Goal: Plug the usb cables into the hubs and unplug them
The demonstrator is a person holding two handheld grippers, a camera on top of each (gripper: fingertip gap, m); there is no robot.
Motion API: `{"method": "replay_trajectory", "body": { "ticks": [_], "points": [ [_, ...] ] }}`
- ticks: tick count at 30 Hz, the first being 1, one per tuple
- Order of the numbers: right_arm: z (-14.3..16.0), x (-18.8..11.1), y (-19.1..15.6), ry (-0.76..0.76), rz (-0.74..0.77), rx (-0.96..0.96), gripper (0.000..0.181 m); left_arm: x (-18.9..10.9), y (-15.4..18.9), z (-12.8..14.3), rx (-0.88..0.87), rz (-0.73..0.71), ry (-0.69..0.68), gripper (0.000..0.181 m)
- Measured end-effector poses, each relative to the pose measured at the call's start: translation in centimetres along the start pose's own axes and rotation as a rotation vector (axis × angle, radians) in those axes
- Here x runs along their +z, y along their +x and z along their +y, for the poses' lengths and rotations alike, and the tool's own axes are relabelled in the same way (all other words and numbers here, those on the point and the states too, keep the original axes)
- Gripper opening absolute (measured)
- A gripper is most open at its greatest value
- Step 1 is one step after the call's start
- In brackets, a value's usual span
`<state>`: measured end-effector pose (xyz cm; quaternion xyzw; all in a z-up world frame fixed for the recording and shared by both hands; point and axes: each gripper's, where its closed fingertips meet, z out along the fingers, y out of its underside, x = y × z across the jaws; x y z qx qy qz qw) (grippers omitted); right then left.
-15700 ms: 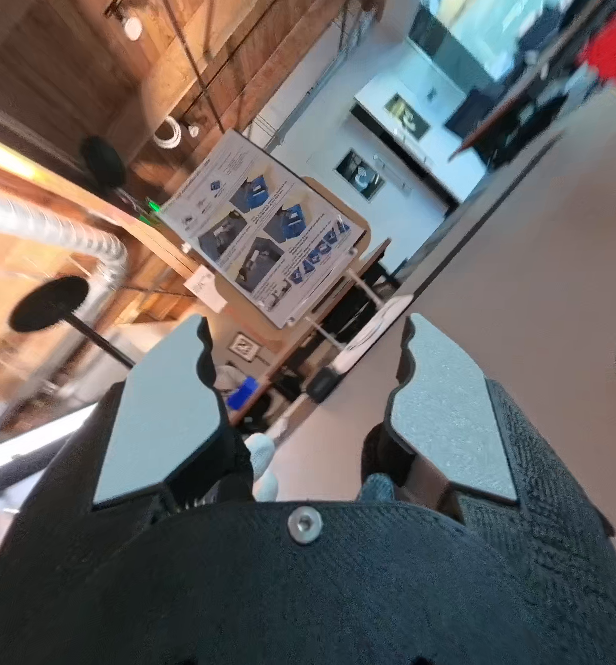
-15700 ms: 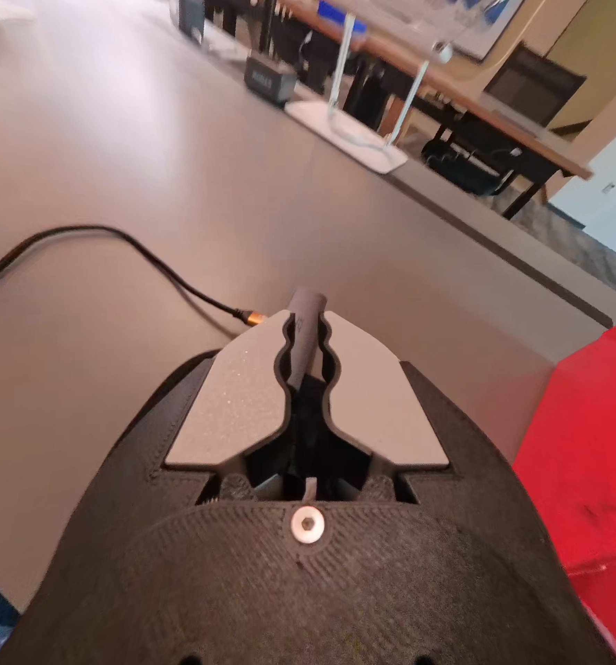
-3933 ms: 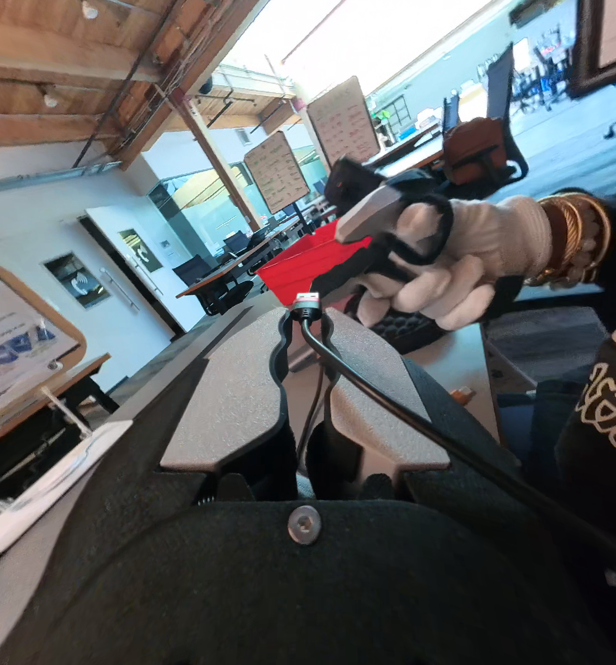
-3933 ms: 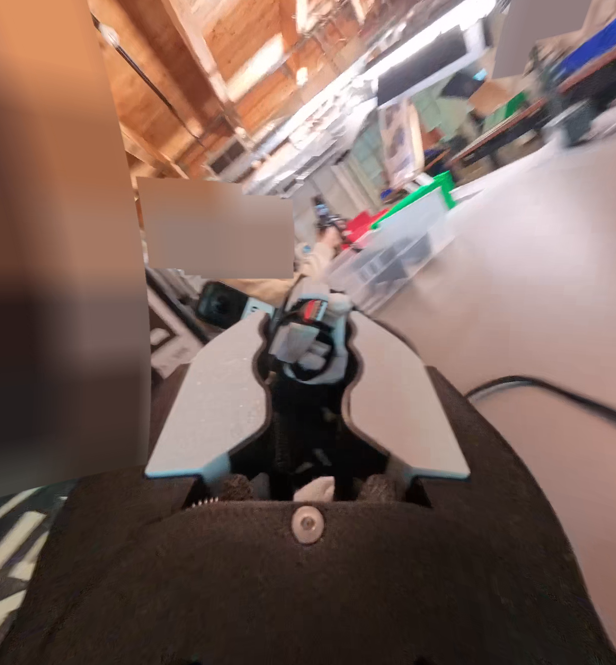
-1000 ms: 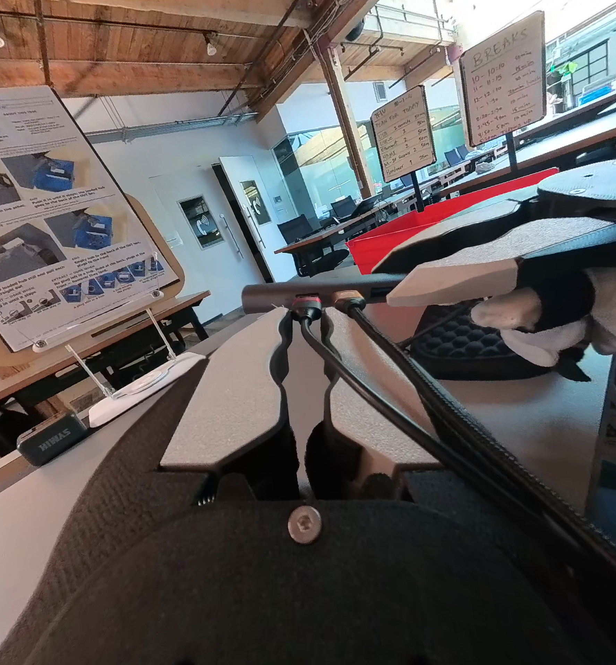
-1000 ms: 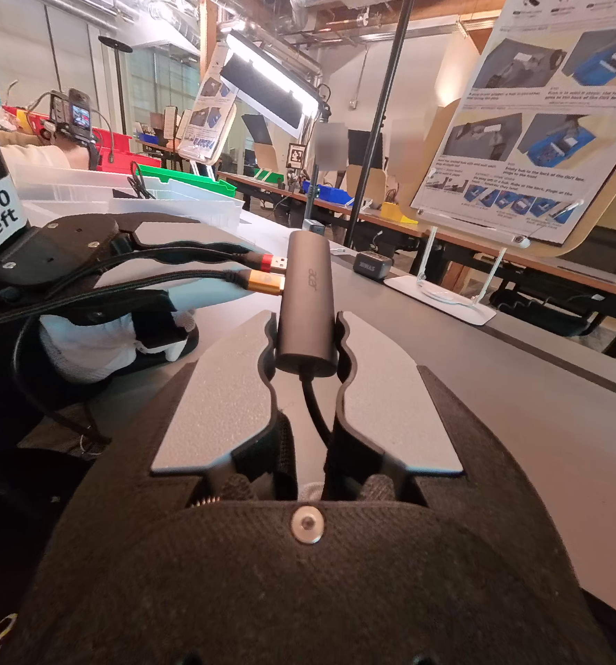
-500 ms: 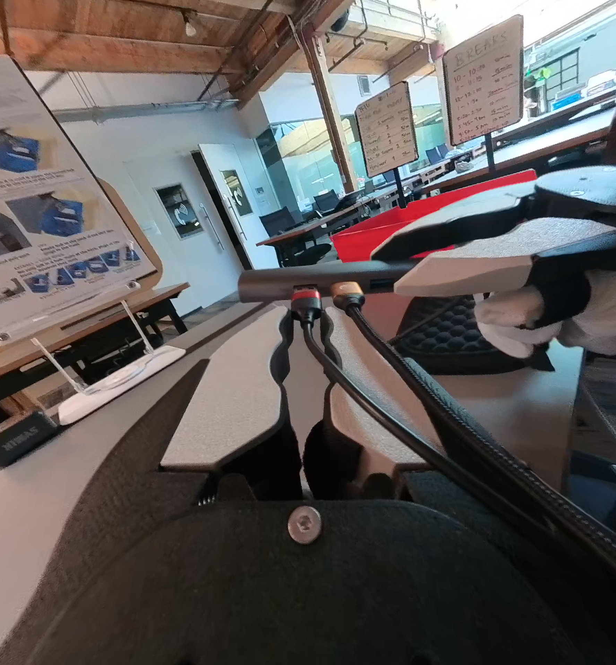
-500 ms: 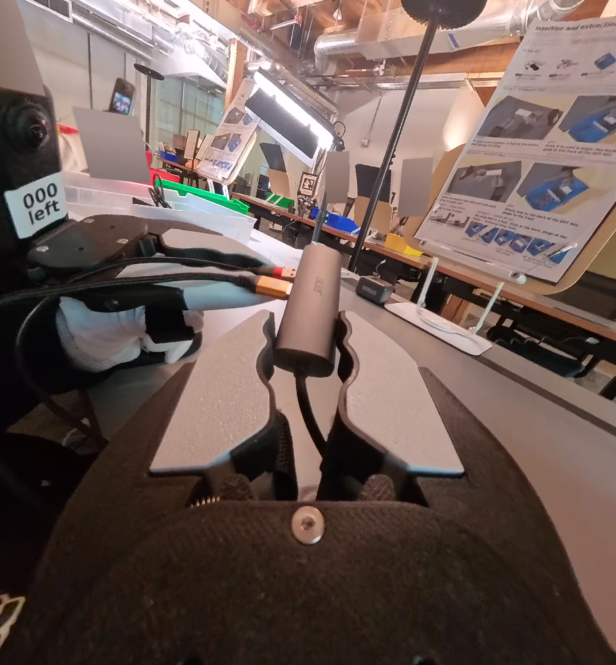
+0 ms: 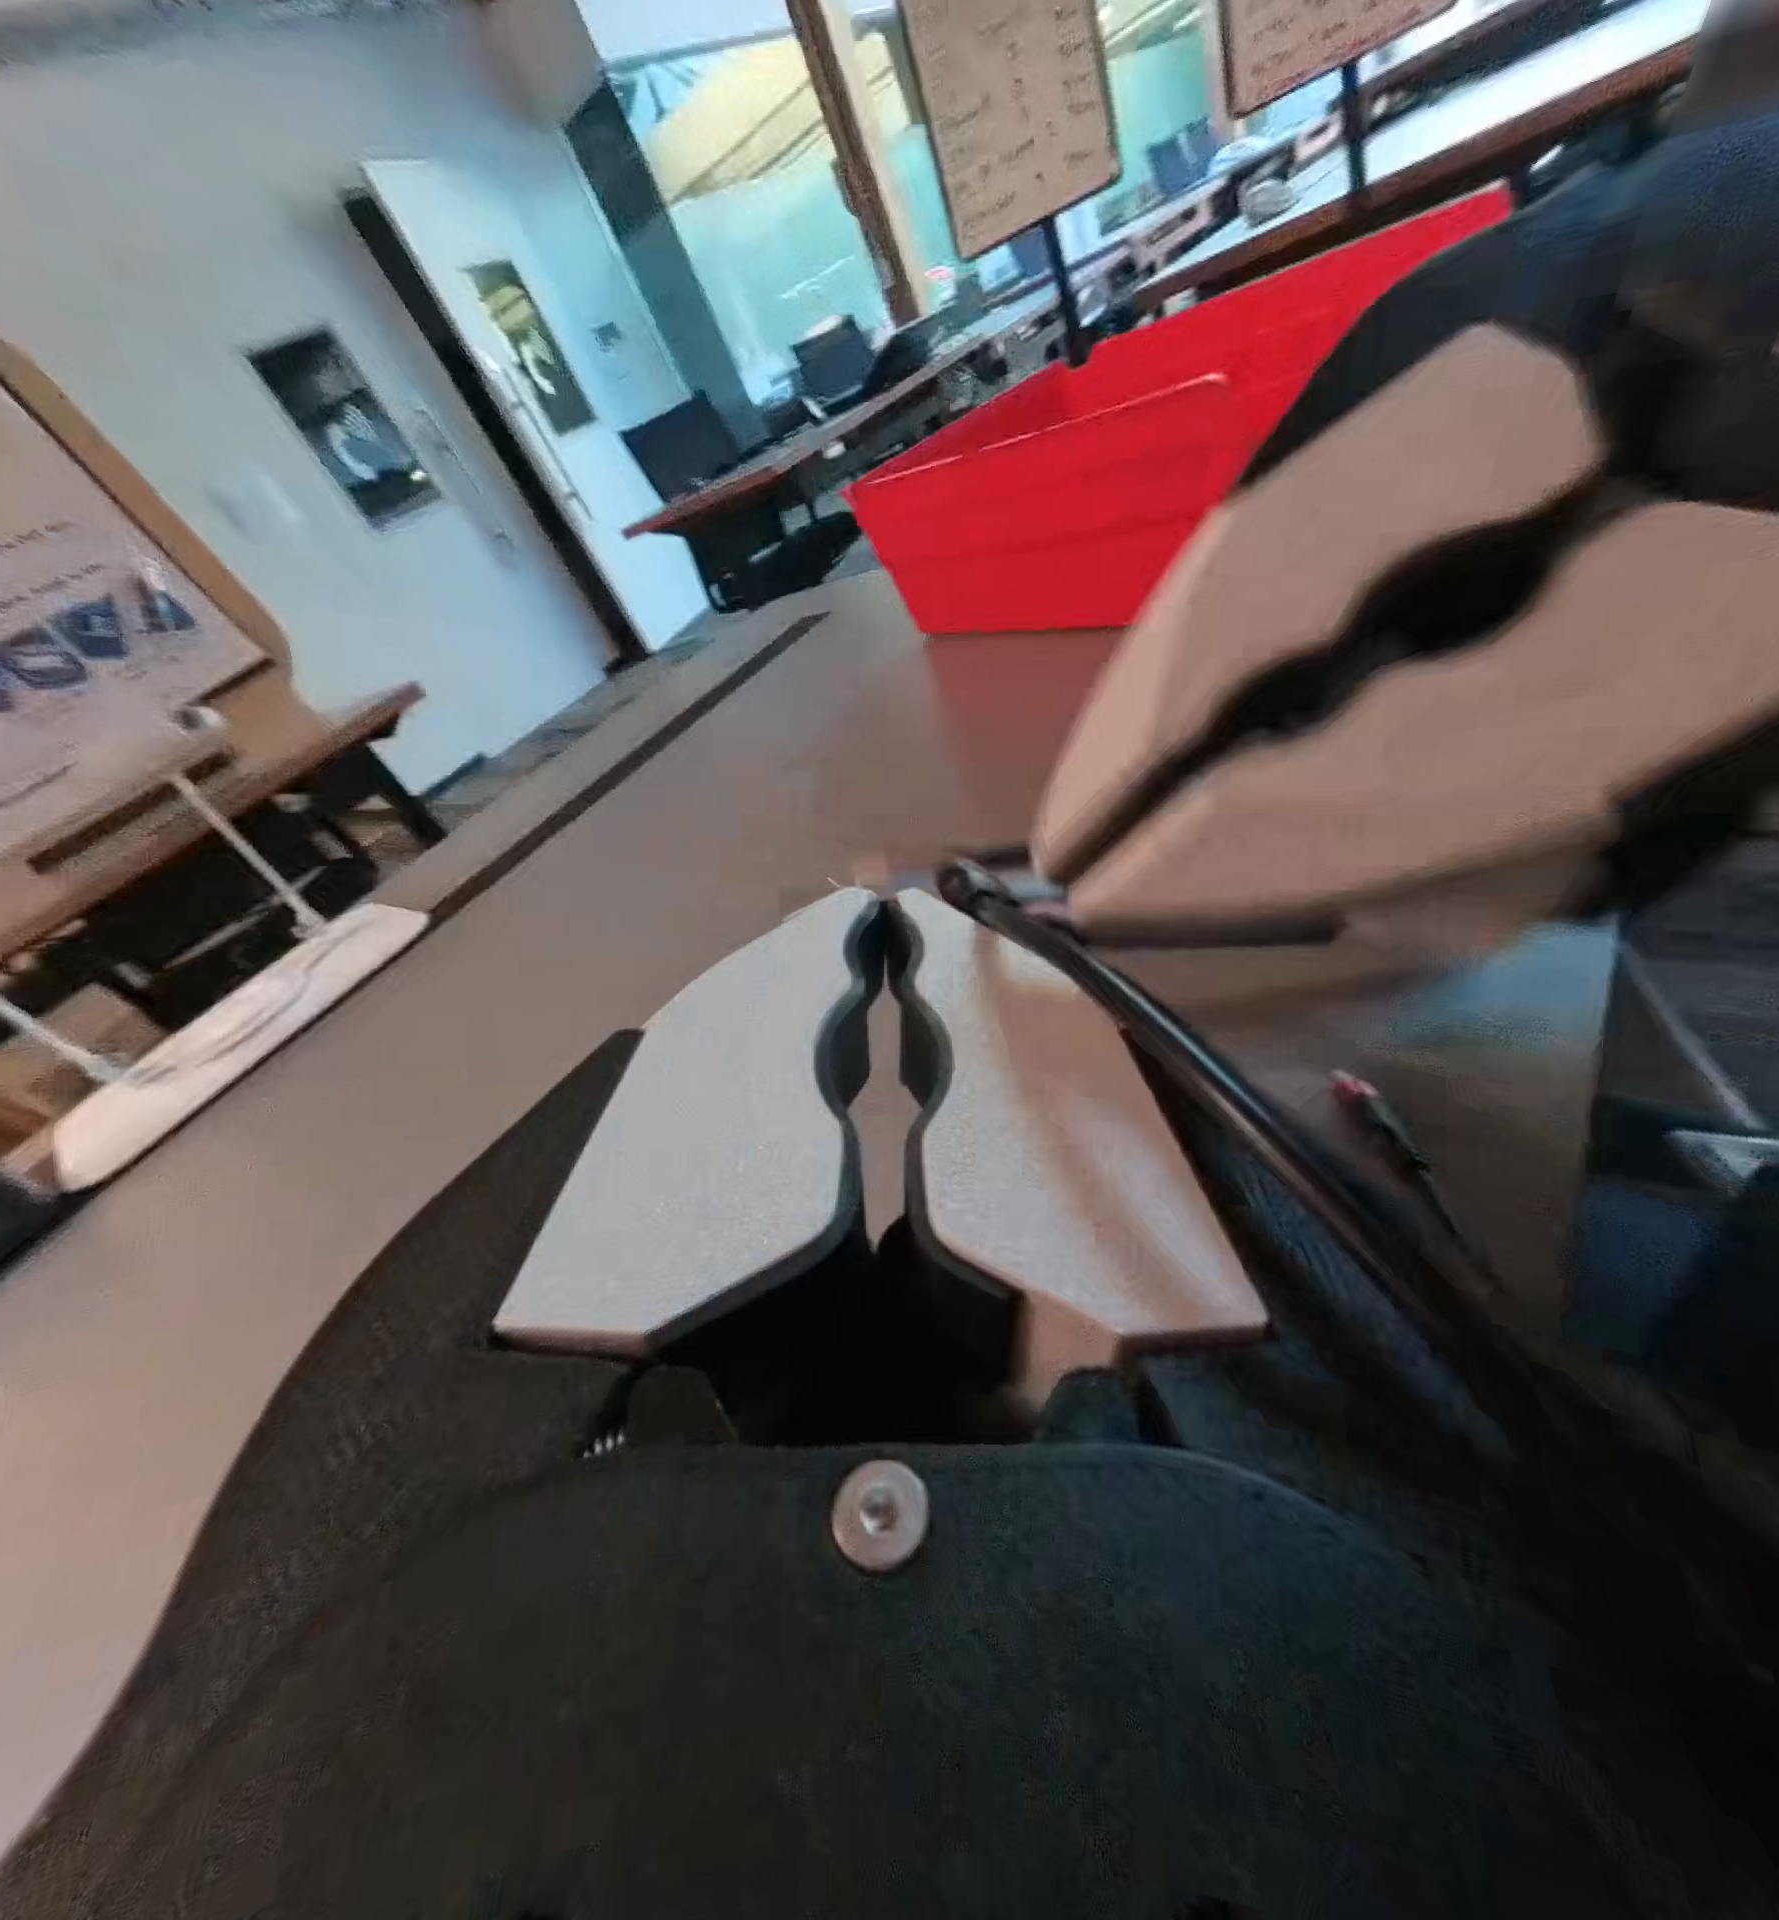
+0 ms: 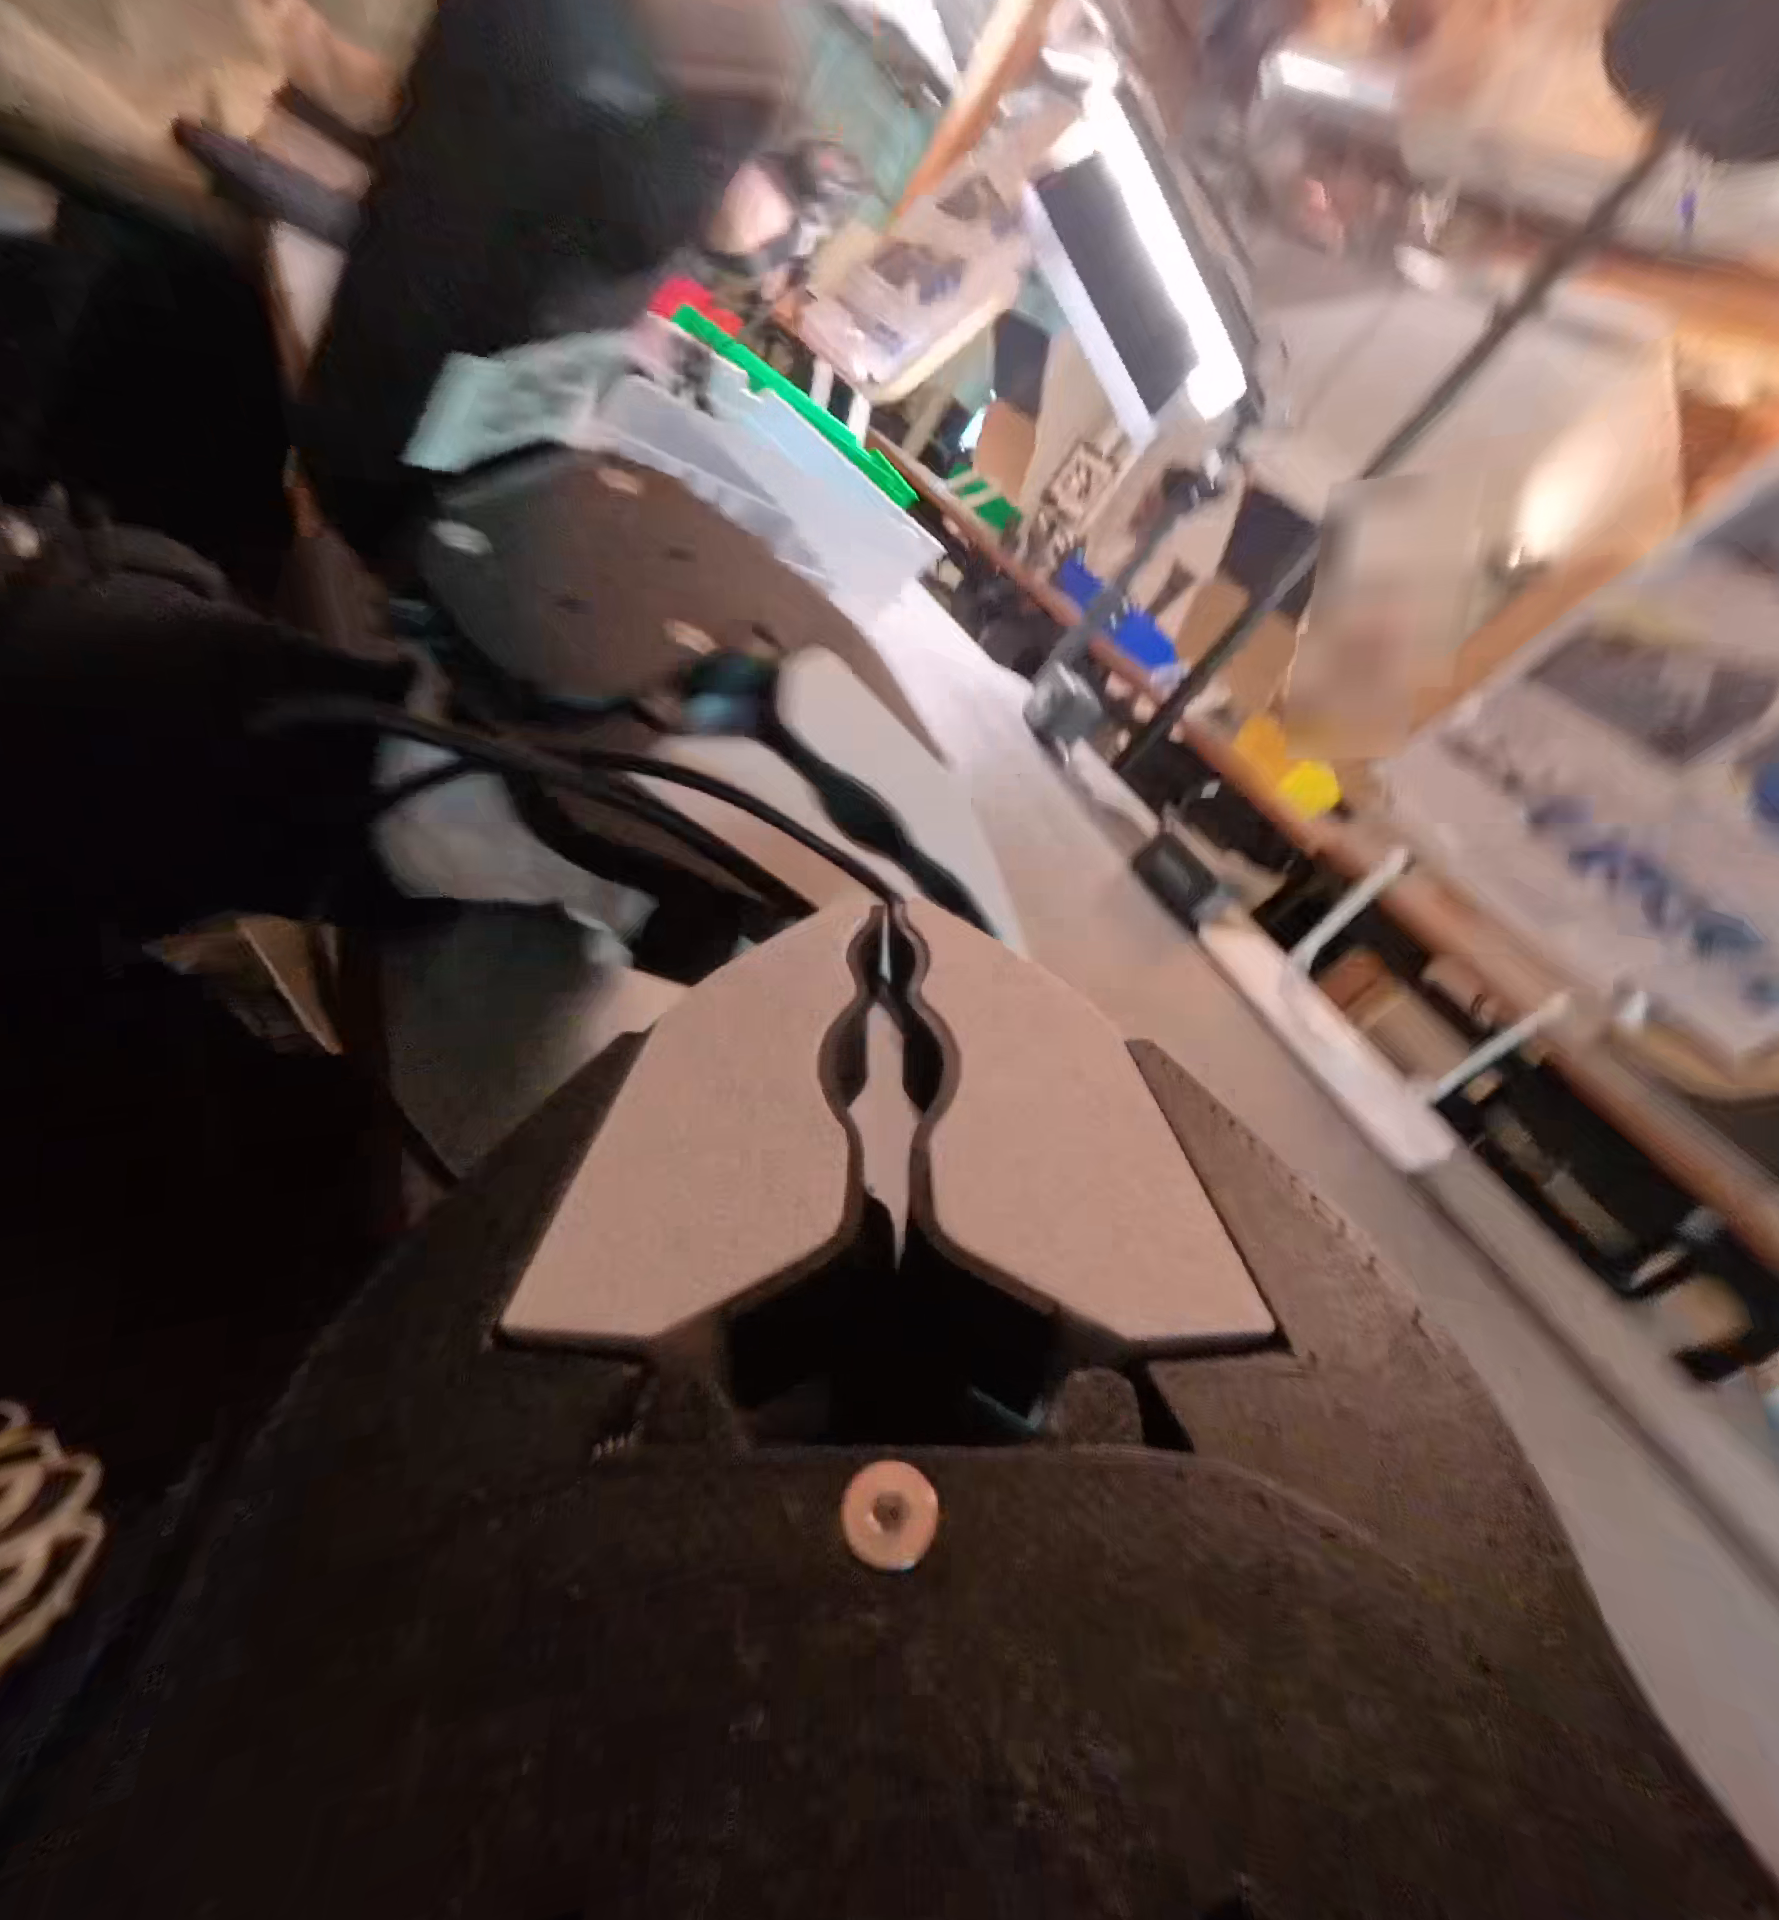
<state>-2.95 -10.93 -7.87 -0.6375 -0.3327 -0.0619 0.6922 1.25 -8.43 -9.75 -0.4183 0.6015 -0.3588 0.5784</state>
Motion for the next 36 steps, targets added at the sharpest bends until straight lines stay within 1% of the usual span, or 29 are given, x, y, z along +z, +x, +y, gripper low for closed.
{"method": "replay_trajectory", "body": {
  "ticks": [1, 3, 4, 5, 7, 8, 10, 13, 15, 17, 19, 20, 21, 22, 23, 24, 27, 30, 33, 35, 36],
  "points": [
    [0.5, -0.9, 1.6, 0.007, 0.013, 0.093, 0.006, 0.0, 0.0, -0.1, 0.002, 0.002, 0.011, 0.0],
    [0.0, -2.5, 4.0, 0.106, 0.01, 0.308, 0.017, 0.2, 0.4, 0.1, 0.03, 0.006, -0.008, 0.0],
    [0.2, -3.0, 4.9, 0.126, 0.005, 0.408, 0.02, 0.2, 0.3, 0.1, 0.044, -0.01, -0.008, 0.0],
    [0.8, -3.1, 5.3, 0.105, -0.002, 0.484, 0.026, 0.2, 0.2, 0.2, 0.049, -0.018, -0.013, 0.0],
    [2.6, -3.0, 4.8, -0.009, -0.061, 0.556, 0.035, 0.6, 0.2, 1.1, 0.033, -0.009, -0.072, 0.0],
    [3.1, -2.9, 4.1, -0.067, -0.105, 0.559, 0.038, 0.9, 0.2, 1.7, 0.027, -0.011, -0.108, 0.0],
    [4.0, -3.2, 2.9, -0.169, -0.166, 0.503, 0.038, 1.1, -0.4, 1.8, 0.021, -0.053, -0.118, 0.0],
    [5.0, -3.6, 1.1, -0.281, -0.258, 0.441, 0.038, 0.4, -1.3, 0.4, -0.078, -0.042, -0.026, 0.007],
    [5.3, -3.5, 0.0, -0.314, -0.306, 0.424, 0.036, -0.5, -2.2, -0.7, -0.139, -0.027, 0.026, 0.012],
    [5.4, -3.0, -1.2, -0.329, -0.353, 0.429, 0.036, -1.4, -2.9, -1.5, -0.163, 0.014, 0.05, 0.016],
    [5.8, -2.6, -1.9, -0.37, -0.369, 0.42, 0.036, -2.3, -2.6, -1.9, -0.188, 0.123, 0.04, 0.023],
    [6.1, -2.5, -2.0, -0.395, -0.372, 0.41, 0.038, -2.8, -2.0, -1.8, -0.221, 0.207, 0.02, 0.027],
    [6.3, -2.4, -2.1, -0.415, -0.369, 0.406, 0.038, -3.3, -1.0, -1.4, -0.274, 0.317, -0.03, 0.027],
    [6.5, -2.3, -2.1, -0.43, -0.364, 0.408, 0.038, -4.0, 0.4, -0.7, -0.337, 0.441, -0.106, 0.029],
    [6.6, -2.3, -2.1, -0.44, -0.36, 0.412, 0.038, -4.6, 1.5, 0.1, -0.392, 0.53, -0.197, 0.03],
    [6.7, -2.2, -2.1, -0.447, -0.352, 0.413, 0.038, -4.9, 2.2, 1.2, -0.416, 0.574, -0.29, 0.031],
    [6.6, -2.0, -2.2, -0.447, -0.347, 0.4, 0.038, -5.1, 3.8, 4.7, -0.405, 0.596, -0.534, 0.03],
    [6.7, -1.9, -2.4, -0.456, -0.353, 0.387, 0.037, -4.8, 4.4, 6.5, -0.384, 0.561, -0.67, 0.019],
    [6.7, -2.0, -2.6, -0.454, -0.36, 0.38, 0.037, -4.9, 4.9, 6.7, -0.378, 0.581, -0.695, 0.008],
    [6.7, -2.0, -2.5, -0.451, -0.358, 0.377, 0.037, -5.0, 4.9, 6.3, -0.374, 0.602, -0.67, 0.0],
    [6.6, -2.0, -2.5, -0.443, -0.355, 0.373, 0.037, -5.0, 4.8, 6.1, -0.37, 0.608, -0.648, 0.0]
  ]
}}
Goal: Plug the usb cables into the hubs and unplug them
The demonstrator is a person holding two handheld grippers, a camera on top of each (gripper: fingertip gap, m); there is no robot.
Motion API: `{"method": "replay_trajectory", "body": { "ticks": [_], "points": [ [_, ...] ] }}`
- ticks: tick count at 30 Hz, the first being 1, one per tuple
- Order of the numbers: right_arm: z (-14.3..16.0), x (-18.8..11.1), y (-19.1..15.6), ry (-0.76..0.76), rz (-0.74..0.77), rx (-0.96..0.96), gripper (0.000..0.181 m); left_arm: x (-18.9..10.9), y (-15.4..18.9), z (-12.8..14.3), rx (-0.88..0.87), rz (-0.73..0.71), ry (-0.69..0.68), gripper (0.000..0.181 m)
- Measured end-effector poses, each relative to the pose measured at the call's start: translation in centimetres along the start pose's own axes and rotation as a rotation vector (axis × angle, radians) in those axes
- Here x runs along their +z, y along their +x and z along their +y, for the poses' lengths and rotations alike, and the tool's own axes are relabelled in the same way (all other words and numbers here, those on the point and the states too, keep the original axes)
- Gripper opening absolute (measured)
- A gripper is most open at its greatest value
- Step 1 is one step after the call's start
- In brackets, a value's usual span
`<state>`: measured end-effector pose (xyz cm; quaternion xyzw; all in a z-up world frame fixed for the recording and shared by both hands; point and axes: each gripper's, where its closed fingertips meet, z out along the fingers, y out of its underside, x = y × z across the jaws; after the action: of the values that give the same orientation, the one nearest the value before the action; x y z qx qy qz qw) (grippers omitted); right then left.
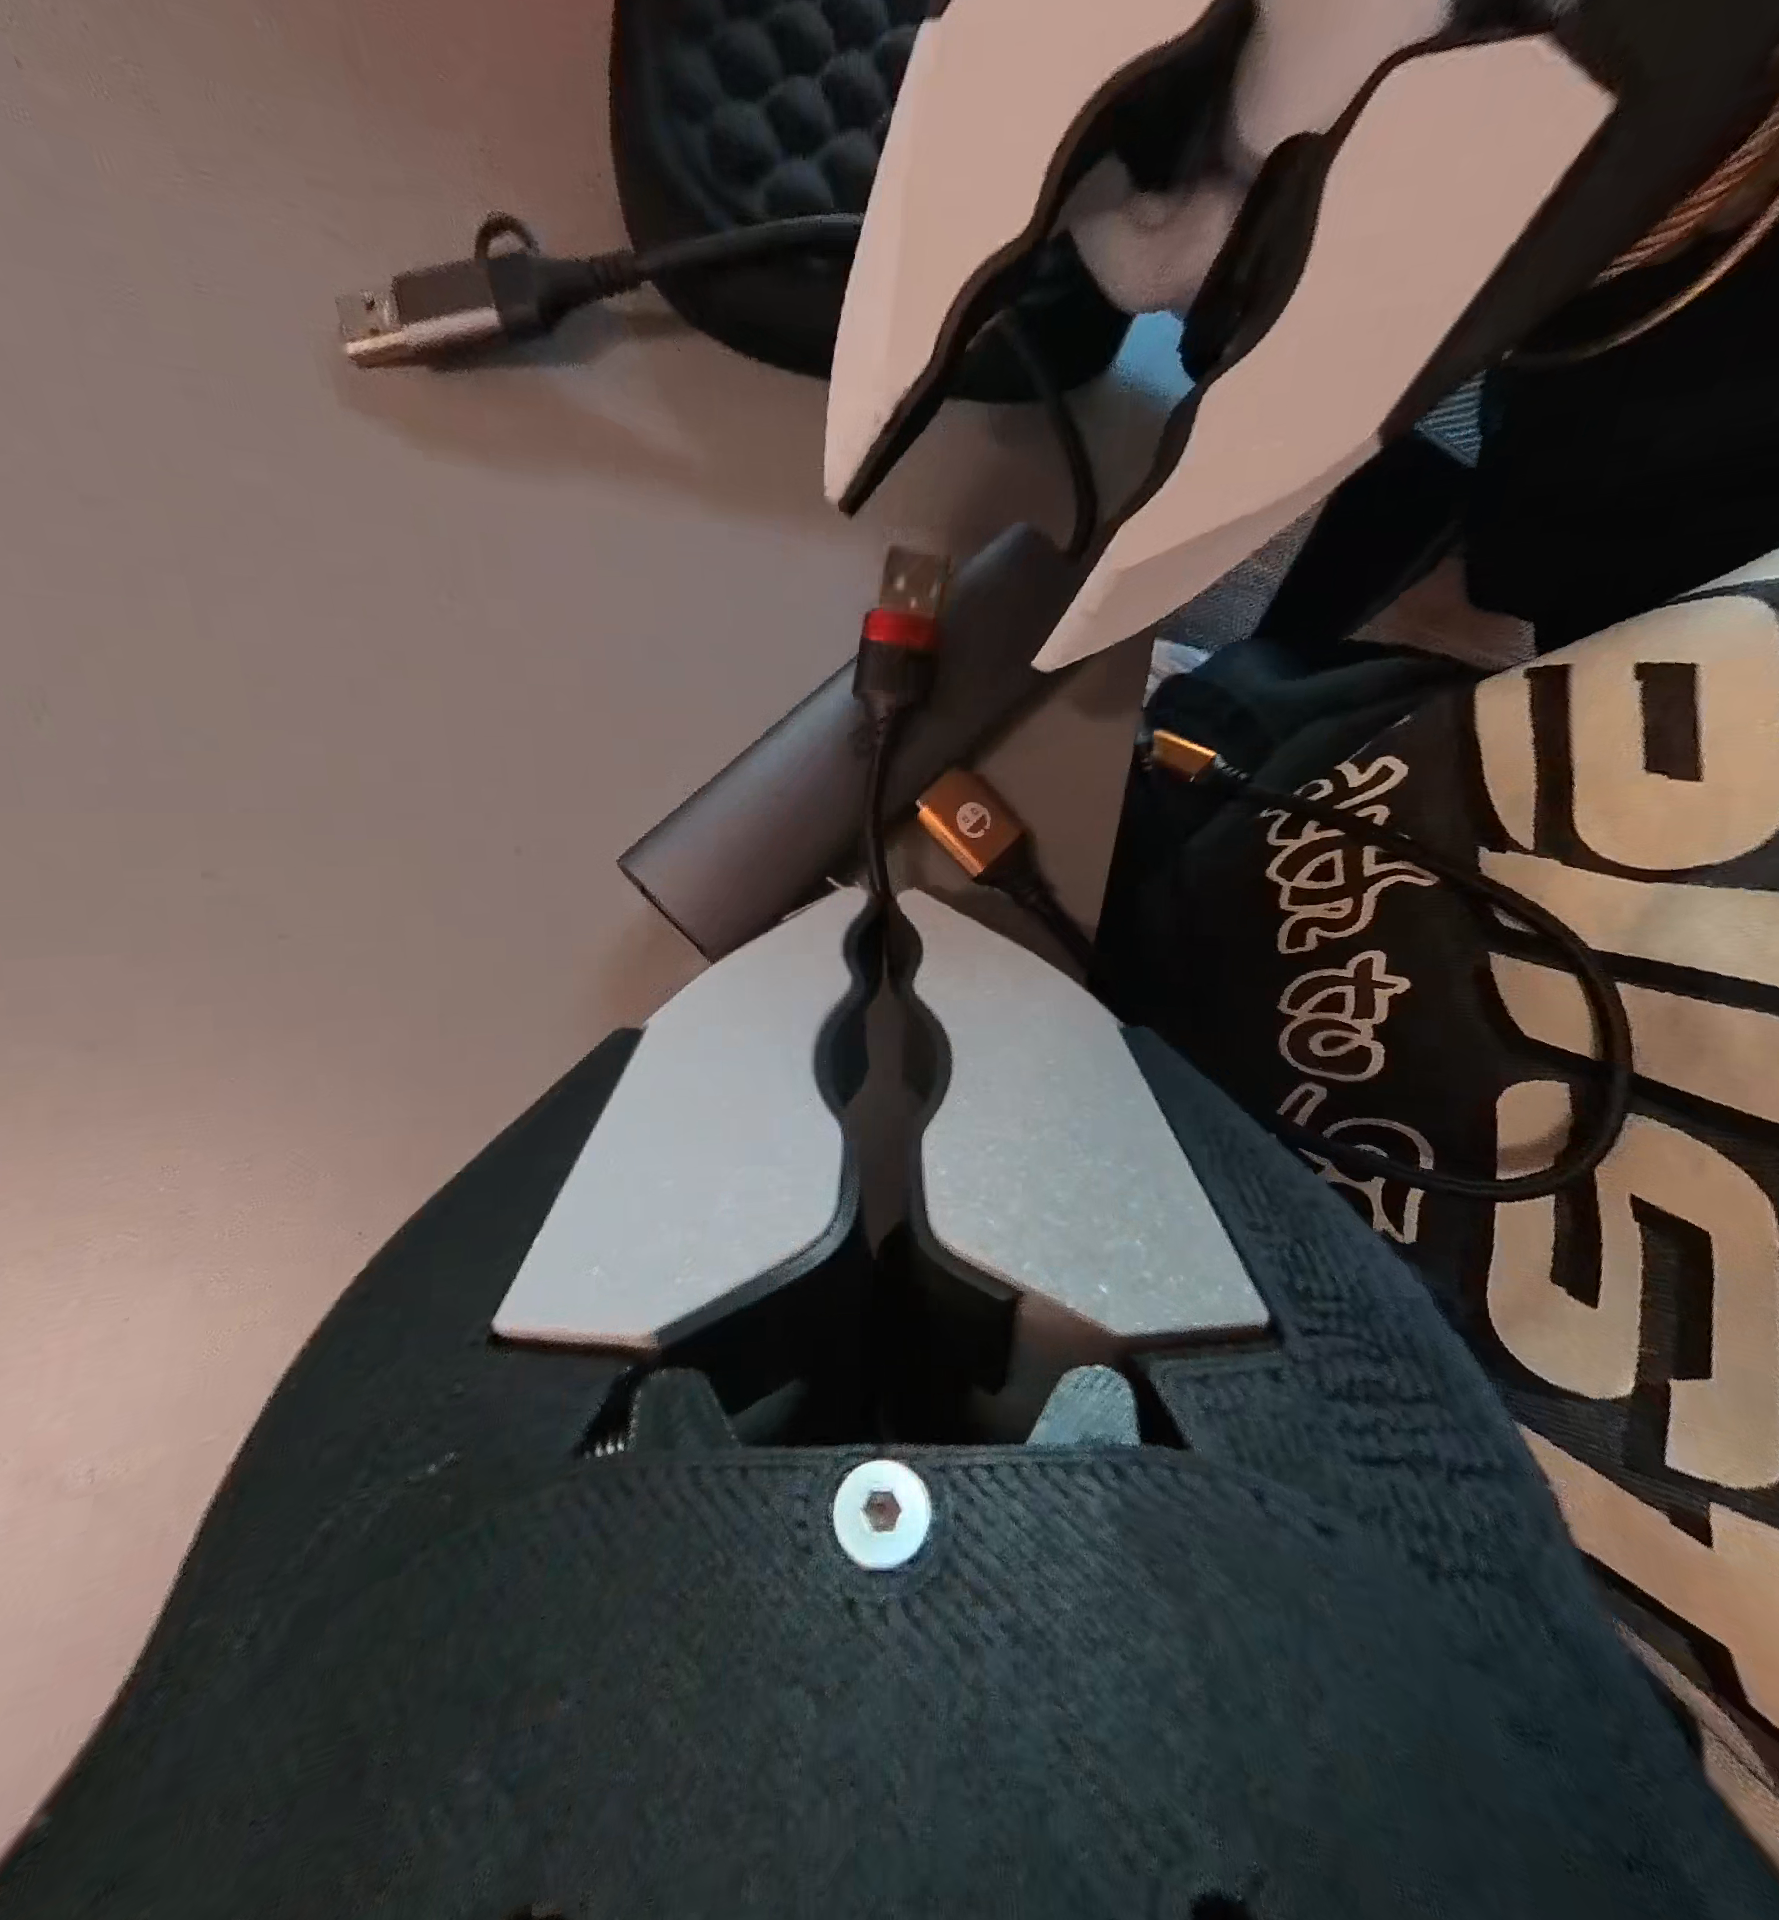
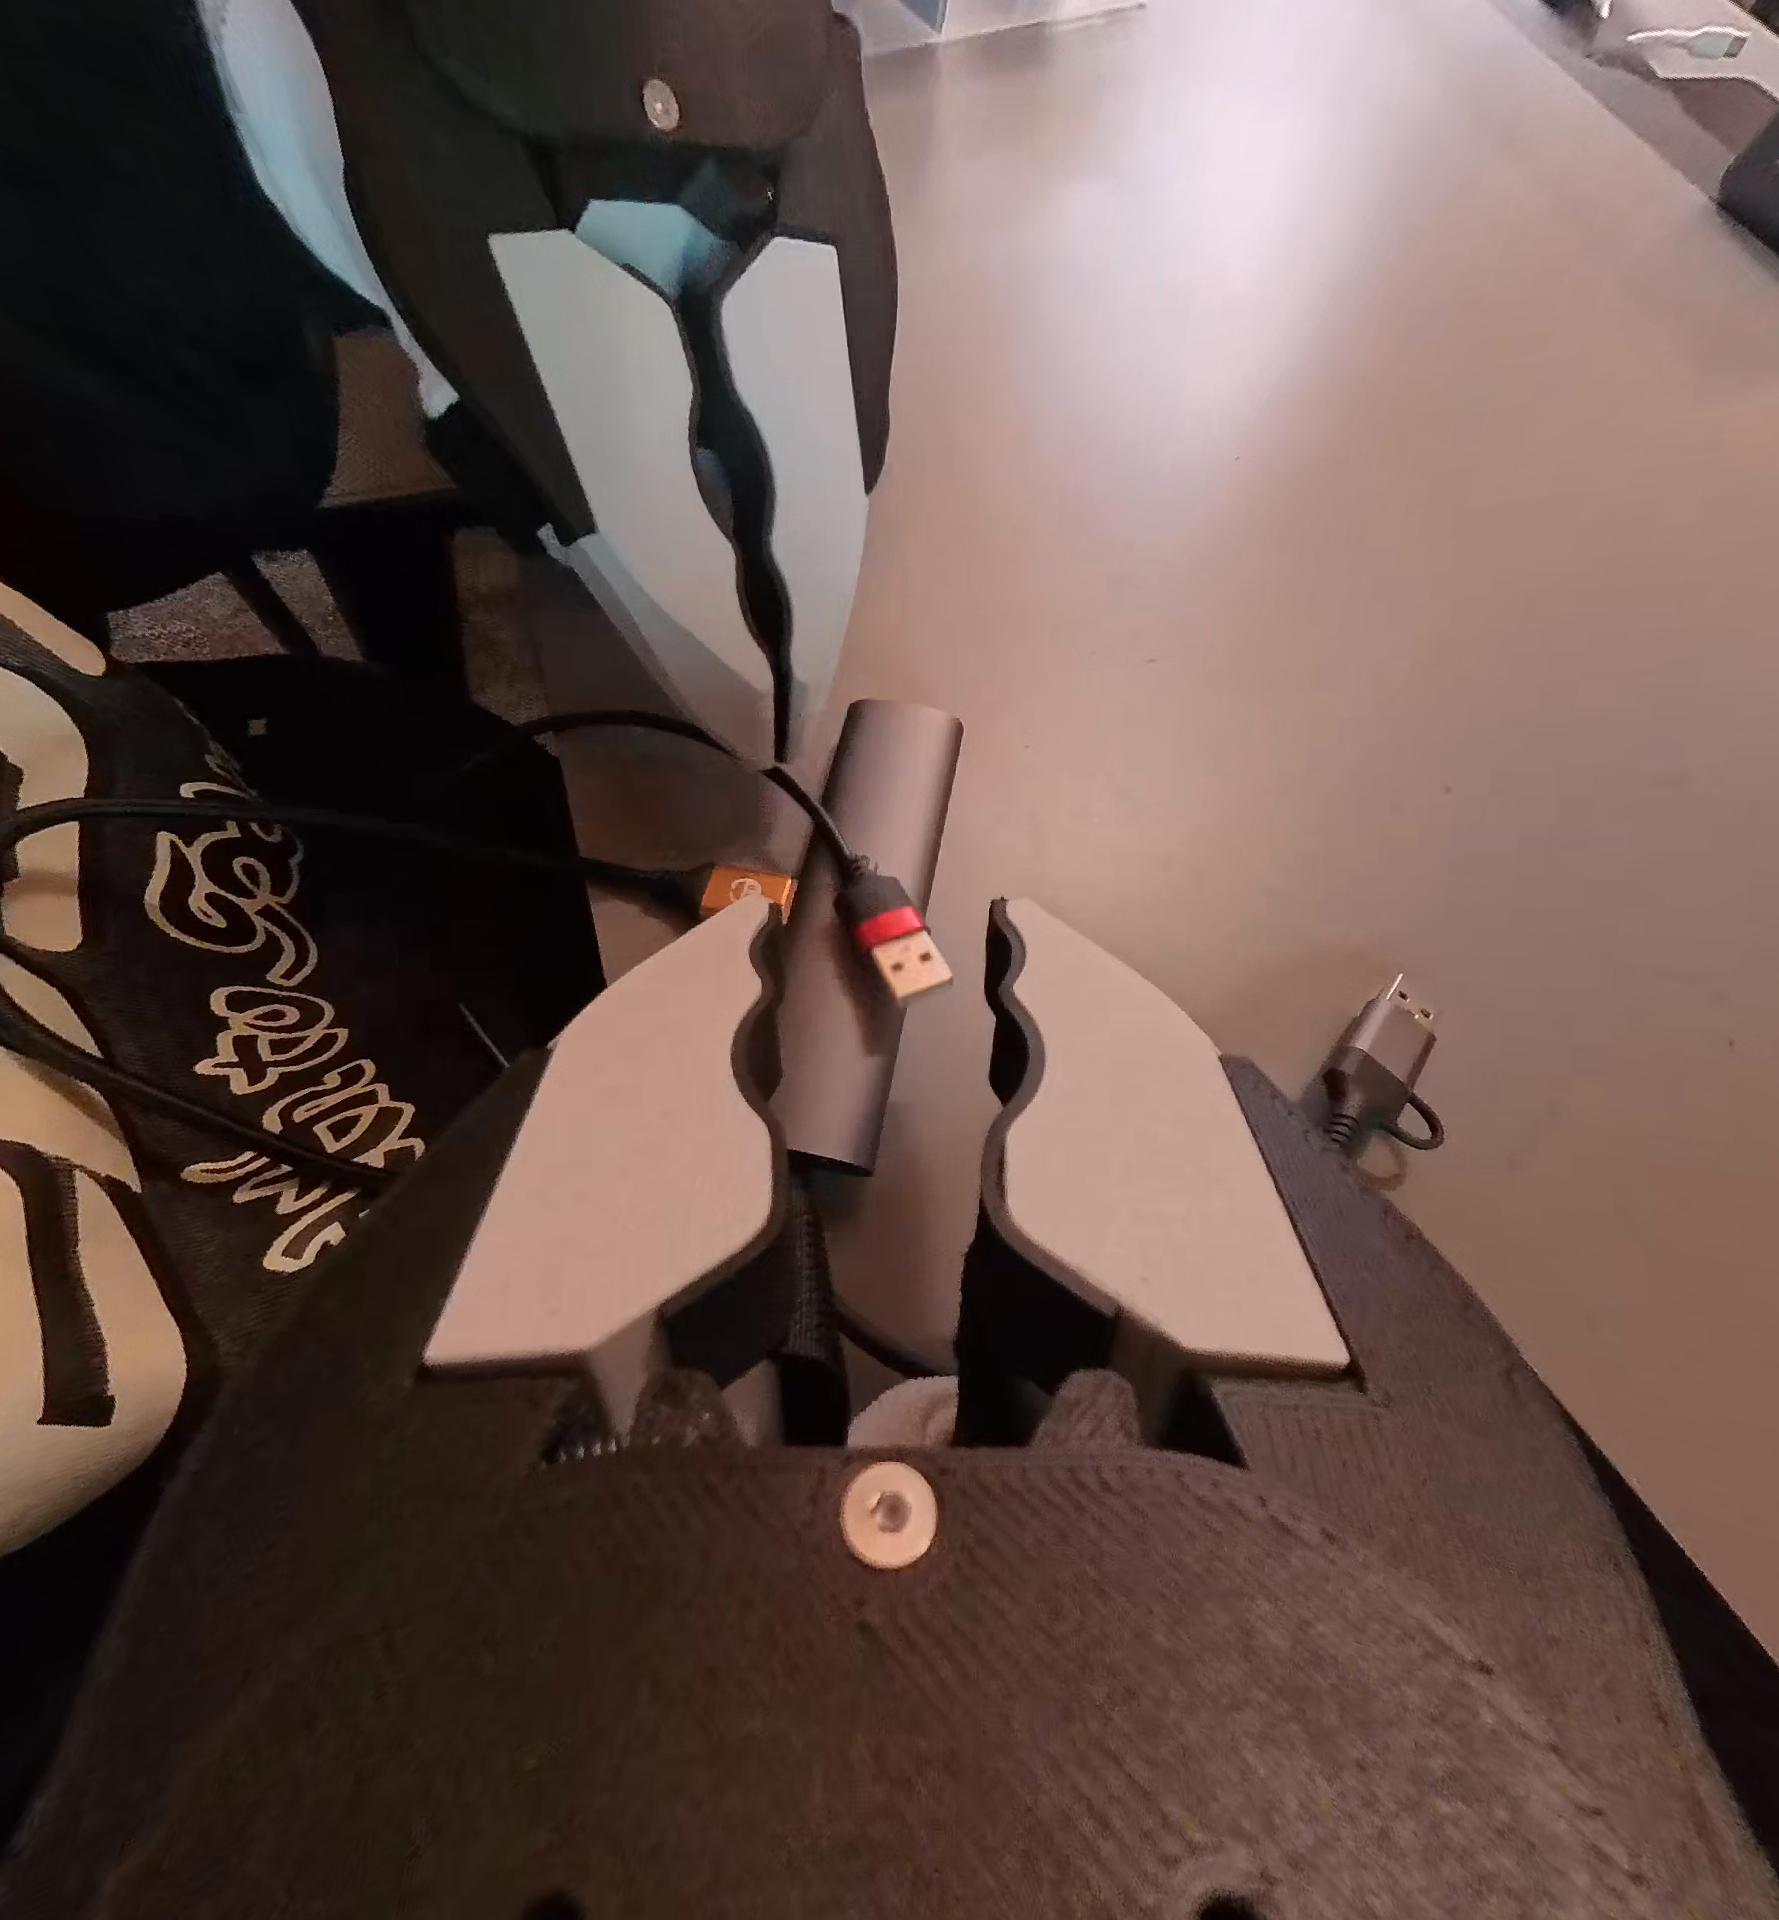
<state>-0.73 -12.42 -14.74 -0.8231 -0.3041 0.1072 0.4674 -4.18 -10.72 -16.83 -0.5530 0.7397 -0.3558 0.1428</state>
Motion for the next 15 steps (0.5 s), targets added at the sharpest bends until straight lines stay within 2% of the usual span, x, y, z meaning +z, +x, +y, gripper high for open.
{"method": "replay_trajectory", "body": {
  "ticks": [8, 11, 15],
  "points": [
    [-2.0, -1.5, -0.8, 0.189, -0.042, -0.089, 0.036, -2.6, 1.4, -2.5, 0.168, 0.067, 0.22, 0.0],
    [-1.8, -1.6, -0.7, 0.172, -0.039, -0.101, 0.034, -2.1, 0.6, -1.2, 0.098, 0.05, 0.139, 0.0],
    [-0.8, -1.0, -0.4, 0.089, -0.006, -0.133, 0.034, -0.7, -0.4, 0.1, 0.022, -0.007, 0.018, 0.016]
  ]
}}
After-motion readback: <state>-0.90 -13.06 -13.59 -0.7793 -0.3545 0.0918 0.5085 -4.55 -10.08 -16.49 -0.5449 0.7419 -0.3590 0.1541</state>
